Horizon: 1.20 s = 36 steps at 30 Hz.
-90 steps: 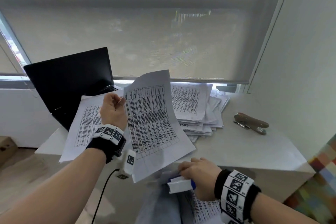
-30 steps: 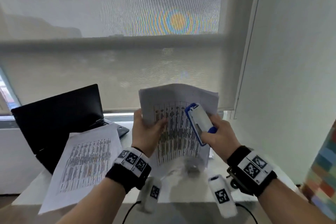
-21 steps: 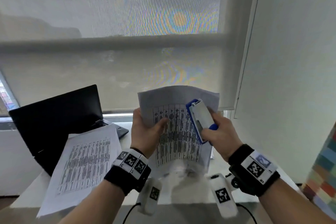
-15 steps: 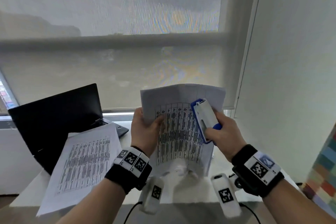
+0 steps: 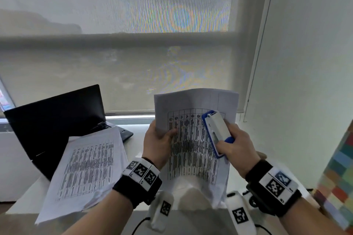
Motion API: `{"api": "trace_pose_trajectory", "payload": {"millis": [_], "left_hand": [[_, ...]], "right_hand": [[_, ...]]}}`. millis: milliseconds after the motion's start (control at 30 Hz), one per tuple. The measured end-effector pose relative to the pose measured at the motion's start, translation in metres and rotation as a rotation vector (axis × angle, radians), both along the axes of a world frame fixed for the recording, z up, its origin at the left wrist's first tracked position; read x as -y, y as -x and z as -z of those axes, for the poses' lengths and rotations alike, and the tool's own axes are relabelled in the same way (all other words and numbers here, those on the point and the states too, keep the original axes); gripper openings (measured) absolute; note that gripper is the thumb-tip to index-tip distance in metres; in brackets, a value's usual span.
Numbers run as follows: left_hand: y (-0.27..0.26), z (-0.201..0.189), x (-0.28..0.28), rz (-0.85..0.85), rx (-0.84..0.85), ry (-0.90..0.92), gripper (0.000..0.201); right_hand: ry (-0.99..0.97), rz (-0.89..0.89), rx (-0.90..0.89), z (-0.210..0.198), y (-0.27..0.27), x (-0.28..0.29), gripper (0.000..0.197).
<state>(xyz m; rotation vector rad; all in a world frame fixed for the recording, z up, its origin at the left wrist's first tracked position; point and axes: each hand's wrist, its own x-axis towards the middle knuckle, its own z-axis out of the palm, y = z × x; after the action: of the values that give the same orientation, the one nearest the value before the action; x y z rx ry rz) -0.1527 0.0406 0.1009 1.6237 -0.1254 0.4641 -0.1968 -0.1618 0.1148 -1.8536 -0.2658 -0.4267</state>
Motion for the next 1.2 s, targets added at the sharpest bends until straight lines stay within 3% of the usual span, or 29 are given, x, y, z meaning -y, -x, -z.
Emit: {"api": "trace_pose_trajectory", "payload": {"millis": [167, 267, 433, 500, 600, 700, 833, 1200], "left_hand": [[0.004, -0.011, -0.009, 0.058, -0.006, -0.010, 0.024], [0.007, -0.018, -0.007, 0.128, -0.019, 0.011, 0.025], [0.009, -0.020, 0.006, 0.207, -0.020, 0.053, 0.023], [0.012, -0.021, 0.012, 0.217, -0.023, 0.040, 0.024], [0.015, -0.021, 0.020, 0.217, -0.022, 0.016, 0.028], [0.015, -0.020, 0.021, 0.212, -0.031, 0.031, 0.030], [0.013, -0.025, 0.019, 0.243, -0.020, 0.104, 0.025], [0.008, -0.022, 0.008, 0.199, 0.095, 0.020, 0.024]], "right_hand": [[0.088, 0.306, 0.098, -0.014, -0.018, 0.020, 0.071], [-0.035, 0.389, 0.242, -0.052, -0.028, 0.026, 0.063], [-0.144, 0.239, 0.464, -0.102, -0.036, 0.006, 0.074], [-0.110, 0.198, 0.447, -0.105, -0.041, -0.007, 0.074], [-0.108, 0.157, 0.397, -0.113, -0.045, -0.026, 0.054], [-0.009, 0.110, 0.371, -0.118, -0.047, -0.043, 0.046], [0.140, 0.049, 0.407, -0.128, -0.048, -0.064, 0.051], [0.180, 0.156, 0.467, -0.122, -0.051, -0.096, 0.059]]}}
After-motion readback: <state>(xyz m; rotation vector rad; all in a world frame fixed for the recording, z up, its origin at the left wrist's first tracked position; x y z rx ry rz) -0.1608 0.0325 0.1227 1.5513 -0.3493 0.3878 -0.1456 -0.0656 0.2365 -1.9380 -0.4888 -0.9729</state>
